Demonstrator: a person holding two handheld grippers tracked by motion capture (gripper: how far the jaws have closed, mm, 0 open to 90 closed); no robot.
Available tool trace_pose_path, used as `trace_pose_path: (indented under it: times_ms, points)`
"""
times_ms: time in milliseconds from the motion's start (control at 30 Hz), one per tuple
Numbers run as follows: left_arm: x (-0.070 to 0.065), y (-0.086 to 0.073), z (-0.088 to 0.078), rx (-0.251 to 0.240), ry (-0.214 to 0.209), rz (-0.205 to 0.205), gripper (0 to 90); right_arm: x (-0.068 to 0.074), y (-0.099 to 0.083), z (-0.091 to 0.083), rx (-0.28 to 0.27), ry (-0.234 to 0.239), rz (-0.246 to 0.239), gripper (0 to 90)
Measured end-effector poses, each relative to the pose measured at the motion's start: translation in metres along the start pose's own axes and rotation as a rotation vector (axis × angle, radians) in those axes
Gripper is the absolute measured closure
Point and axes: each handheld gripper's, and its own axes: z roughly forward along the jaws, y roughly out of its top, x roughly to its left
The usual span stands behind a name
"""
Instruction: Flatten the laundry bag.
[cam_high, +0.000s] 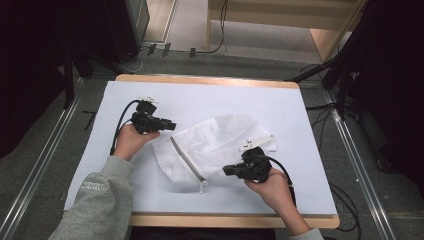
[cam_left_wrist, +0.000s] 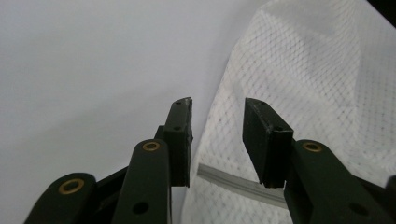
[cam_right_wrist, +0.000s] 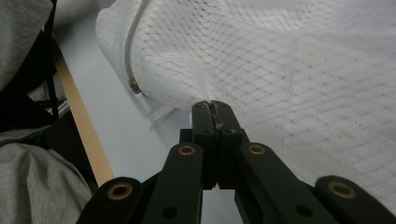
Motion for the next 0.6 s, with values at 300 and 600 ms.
trace_pose_path:
  times_ms: [300, 600]
  points:
    - [-0.012, 0.005, 0.039, 0.051, -0.003, 0.062, 61.1, -0.006, -0.008, 0.004, 0.0, -0.019, 0.002, 90.0]
    - [-0.013, 0.004, 0.054, 0.062, -0.011, 0.098, 77.8, -0.007, -0.012, 0.003, -0.001, -0.035, 0.011, 90.0]
